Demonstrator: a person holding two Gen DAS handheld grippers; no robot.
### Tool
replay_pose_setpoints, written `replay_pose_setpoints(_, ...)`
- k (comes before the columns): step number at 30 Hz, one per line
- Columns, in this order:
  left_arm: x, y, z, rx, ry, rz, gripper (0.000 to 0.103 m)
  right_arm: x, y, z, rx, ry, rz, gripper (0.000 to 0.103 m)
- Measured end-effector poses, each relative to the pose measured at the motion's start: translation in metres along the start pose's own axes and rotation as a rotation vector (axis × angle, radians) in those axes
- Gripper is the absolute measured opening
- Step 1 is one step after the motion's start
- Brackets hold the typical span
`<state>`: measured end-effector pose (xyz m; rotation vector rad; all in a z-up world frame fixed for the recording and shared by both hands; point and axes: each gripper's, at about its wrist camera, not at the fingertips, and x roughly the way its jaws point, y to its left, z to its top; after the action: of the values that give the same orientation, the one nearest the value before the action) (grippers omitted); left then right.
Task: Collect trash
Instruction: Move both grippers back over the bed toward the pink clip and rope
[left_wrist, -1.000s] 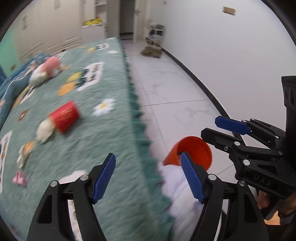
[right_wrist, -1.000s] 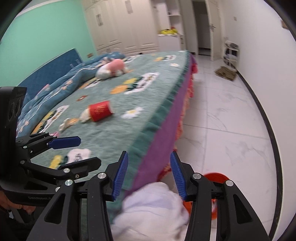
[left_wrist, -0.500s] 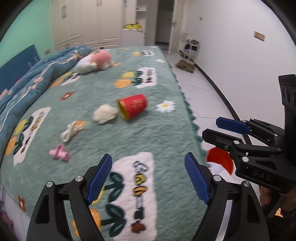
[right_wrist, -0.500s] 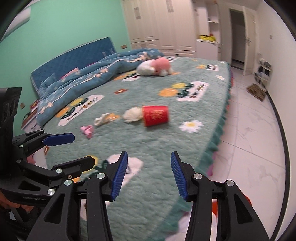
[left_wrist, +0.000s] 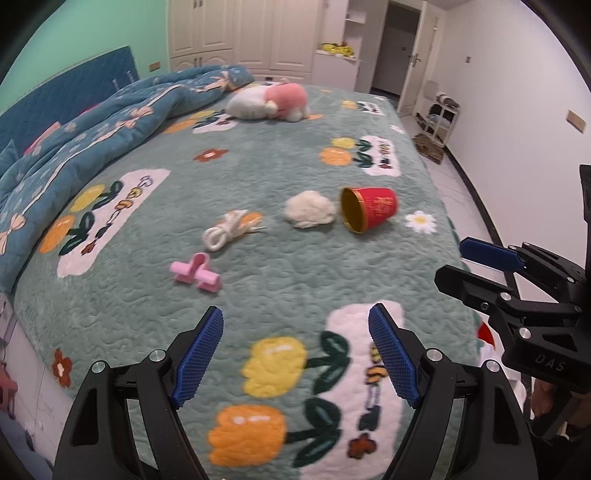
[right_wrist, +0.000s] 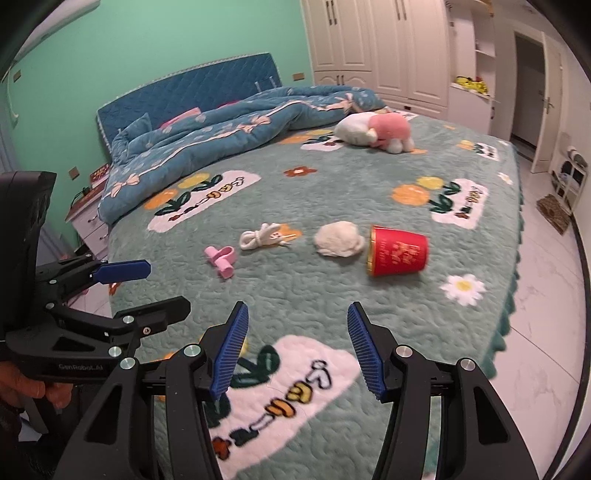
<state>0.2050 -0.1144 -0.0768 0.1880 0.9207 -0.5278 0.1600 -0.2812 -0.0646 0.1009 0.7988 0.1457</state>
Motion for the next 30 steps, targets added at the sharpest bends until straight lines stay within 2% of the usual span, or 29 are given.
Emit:
replay_pose_setpoints(6, 0.015, 0.027, 0.007, -0.044, 0.019, 0.023, 0.086, 0.032, 0.01, 0.018, -0.022, 0.026, 0.03, 0.056)
replay_pose_setpoints(22, 0.1, 0.092, 0.025, -0.166, 0.133, 0.064, 0.086, 0.135, 0.02, 0.058, -0.064, 0.109, 0.095, 0.056)
replay_pose_setpoints(29, 0.136, 0.109, 0.027, -0.289, 0.152, 0.07, 0.086, 0.169, 0.018, 0.07, -0.071, 0.128, 0.122, 0.056)
replay_pose_setpoints(30, 0.141, 0.11, 0.027, -0.298, 0.157, 0.071, 0.083, 0.174, 0.017, 0.071, -0.073, 0.133, 0.124, 0.056)
